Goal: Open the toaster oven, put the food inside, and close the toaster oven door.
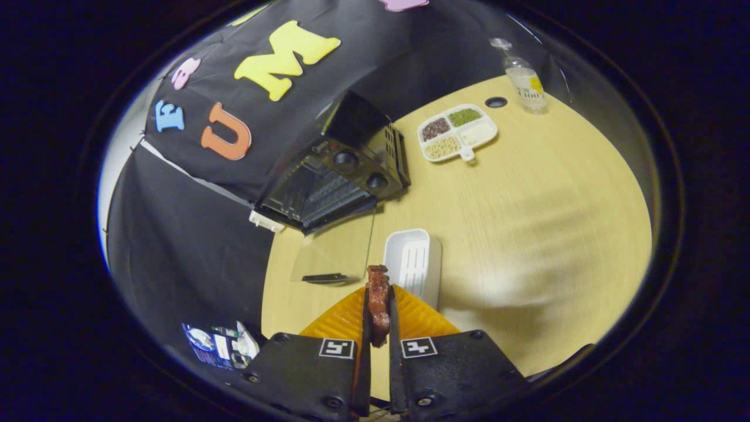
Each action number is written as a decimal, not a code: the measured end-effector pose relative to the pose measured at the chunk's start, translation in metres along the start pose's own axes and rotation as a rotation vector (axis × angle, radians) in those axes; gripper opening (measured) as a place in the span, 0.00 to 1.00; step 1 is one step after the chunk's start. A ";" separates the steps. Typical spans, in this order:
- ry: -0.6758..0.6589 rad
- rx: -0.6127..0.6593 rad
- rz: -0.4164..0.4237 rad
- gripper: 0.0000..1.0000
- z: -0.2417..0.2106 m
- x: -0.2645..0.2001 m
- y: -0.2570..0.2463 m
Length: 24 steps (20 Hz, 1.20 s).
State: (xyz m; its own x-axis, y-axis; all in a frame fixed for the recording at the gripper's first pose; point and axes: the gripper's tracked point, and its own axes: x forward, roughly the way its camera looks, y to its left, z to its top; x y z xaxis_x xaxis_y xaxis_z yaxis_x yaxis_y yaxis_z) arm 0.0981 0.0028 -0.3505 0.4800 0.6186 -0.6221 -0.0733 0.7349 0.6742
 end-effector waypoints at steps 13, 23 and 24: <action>-0.290 0.181 0.128 0.16 0.061 0.138 0.129; -0.505 0.424 0.069 0.16 0.105 0.249 0.119; -0.513 0.441 0.068 0.16 0.106 0.258 0.120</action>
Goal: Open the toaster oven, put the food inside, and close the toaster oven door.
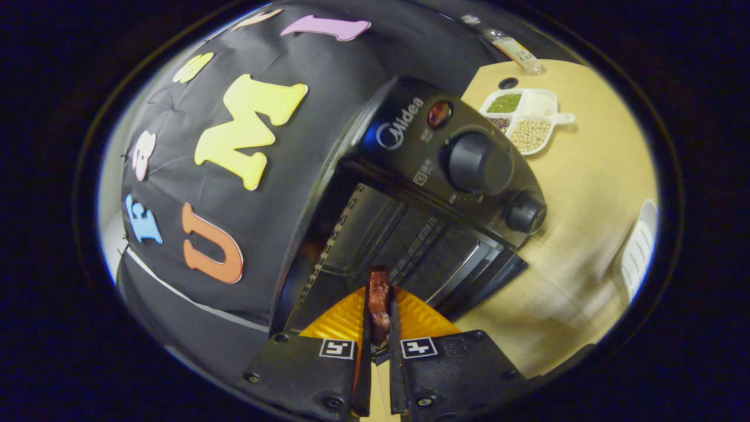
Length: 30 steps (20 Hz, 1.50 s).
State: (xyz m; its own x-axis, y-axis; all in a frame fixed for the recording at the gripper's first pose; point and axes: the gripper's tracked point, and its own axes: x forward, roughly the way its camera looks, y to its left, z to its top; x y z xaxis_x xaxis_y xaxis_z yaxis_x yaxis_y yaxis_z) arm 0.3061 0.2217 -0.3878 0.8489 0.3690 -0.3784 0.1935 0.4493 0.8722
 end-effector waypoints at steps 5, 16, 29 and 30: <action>-0.029 -0.025 -0.037 0.16 -0.021 0.033 0.006; -0.010 -0.473 -0.183 0.83 -0.024 0.035 -0.001; 0.051 -0.812 -0.210 0.97 -0.015 -0.040 0.011; 0.058 -0.835 -0.208 0.97 -0.015 -0.049 0.011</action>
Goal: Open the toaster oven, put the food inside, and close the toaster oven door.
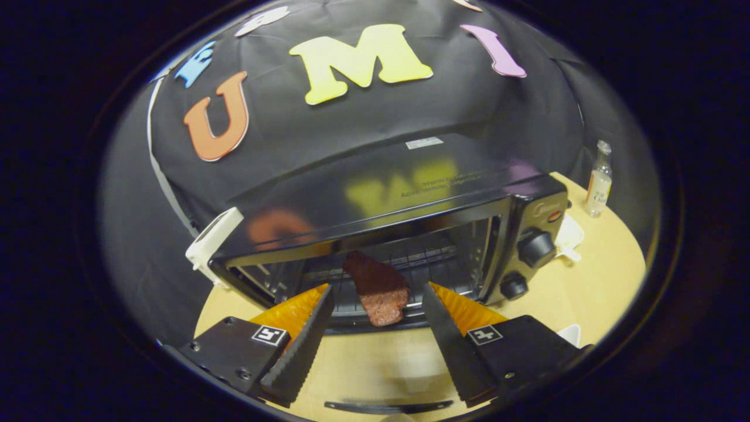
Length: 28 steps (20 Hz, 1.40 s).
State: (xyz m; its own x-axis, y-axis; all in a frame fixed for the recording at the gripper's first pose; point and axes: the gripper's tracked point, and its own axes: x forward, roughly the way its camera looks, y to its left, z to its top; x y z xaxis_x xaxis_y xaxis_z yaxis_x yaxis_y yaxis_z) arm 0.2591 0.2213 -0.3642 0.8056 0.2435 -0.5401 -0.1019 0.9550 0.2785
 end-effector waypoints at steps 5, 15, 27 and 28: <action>0.037 -0.086 -0.017 0.97 -0.020 -0.056 -0.025; 0.166 -0.191 -0.098 0.97 -0.082 -0.139 -0.085; 0.383 -0.194 -0.024 0.97 -0.191 -0.121 -0.049; 0.390 -0.199 -0.025 0.97 -0.196 -0.116 -0.047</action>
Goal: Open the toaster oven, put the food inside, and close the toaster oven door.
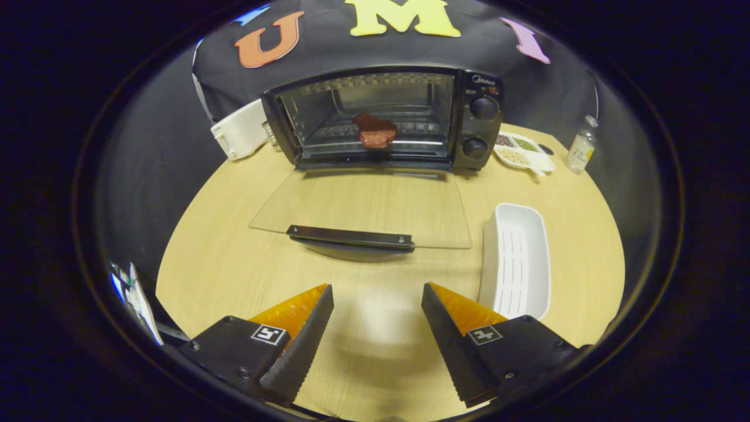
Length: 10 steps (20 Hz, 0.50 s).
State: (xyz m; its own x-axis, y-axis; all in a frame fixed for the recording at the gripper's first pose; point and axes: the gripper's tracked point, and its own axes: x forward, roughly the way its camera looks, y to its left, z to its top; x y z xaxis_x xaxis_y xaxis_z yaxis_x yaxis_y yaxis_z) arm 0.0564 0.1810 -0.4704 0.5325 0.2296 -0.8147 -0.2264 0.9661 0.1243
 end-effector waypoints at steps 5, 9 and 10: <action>0.019 -0.013 -0.011 0.98 0.001 0.025 0.005; 0.015 -0.045 -0.037 0.97 0.009 0.040 0.006; 0.019 -0.049 -0.043 0.97 0.010 0.043 0.007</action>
State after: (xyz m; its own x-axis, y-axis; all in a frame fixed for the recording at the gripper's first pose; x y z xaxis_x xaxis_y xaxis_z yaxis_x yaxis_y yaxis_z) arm 0.0856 0.1985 -0.4994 0.5271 0.1853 -0.8294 -0.2437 0.9679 0.0613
